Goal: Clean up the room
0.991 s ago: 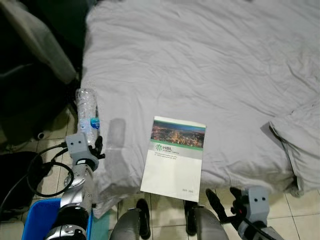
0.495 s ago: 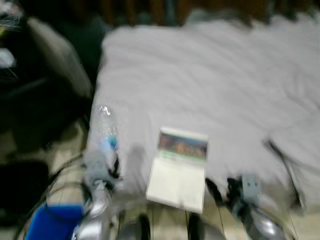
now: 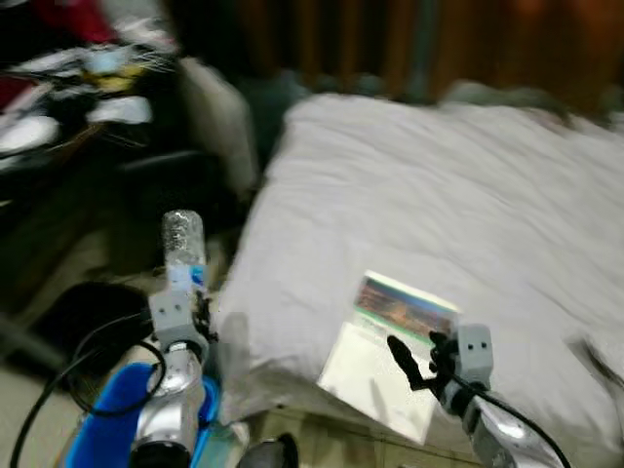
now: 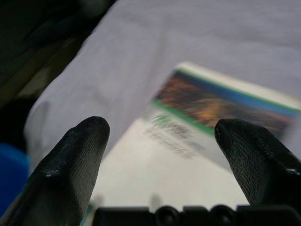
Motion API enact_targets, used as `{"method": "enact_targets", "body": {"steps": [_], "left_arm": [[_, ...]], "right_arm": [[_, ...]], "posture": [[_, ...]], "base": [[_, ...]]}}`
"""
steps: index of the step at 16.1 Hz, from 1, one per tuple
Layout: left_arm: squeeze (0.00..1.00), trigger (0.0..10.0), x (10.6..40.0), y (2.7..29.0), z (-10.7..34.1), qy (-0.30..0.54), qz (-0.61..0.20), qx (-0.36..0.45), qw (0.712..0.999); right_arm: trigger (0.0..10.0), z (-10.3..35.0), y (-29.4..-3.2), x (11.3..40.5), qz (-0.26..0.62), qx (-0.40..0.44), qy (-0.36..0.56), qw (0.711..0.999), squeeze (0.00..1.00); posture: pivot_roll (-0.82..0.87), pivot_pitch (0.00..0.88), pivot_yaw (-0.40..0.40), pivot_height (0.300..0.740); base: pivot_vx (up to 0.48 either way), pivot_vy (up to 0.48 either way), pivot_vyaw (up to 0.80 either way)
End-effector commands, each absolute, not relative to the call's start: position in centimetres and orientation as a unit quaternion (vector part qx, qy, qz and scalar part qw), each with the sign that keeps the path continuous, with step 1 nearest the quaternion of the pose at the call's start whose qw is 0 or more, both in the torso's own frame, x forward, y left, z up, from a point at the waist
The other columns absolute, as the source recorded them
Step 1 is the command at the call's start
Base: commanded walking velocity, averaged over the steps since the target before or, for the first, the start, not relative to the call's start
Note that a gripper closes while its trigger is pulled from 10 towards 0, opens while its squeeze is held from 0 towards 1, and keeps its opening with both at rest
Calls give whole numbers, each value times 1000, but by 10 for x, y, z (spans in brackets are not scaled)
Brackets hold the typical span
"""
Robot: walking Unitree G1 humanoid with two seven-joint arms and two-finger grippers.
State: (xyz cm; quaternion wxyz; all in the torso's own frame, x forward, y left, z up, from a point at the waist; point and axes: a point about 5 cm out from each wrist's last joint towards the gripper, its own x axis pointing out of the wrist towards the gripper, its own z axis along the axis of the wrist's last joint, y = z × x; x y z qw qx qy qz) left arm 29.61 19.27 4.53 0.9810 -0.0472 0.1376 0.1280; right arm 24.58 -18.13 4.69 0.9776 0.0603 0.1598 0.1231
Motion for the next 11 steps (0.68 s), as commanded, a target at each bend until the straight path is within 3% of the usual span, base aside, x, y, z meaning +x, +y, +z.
{"method": "enact_targets", "body": {"steps": [1, 8, 11], "left_arm": [[0, 10000, 282, 186, 36, 161, 125, -33, 978], [0, 10000, 277, 180, 33, 161, 125, -9, 979], [0, 10000, 283, 193, 33, 161, 135, 22, 977]], "right_arm": [[10000, 46, -185, 247, 125, 63, 154, 978, 0], [10000, 40, -186, 243, 122, 68, 157, 978, 0], [10000, 38, -184, 246, 132, 65, 159, 976, 0]], "posture": [[-109, 33, 78, 740], [-103, 43, 75, 740], [-93, 47, 68, 740]], "base": [[0, 0, 613], [0, 0, 609], [0, 0, 600]]}}
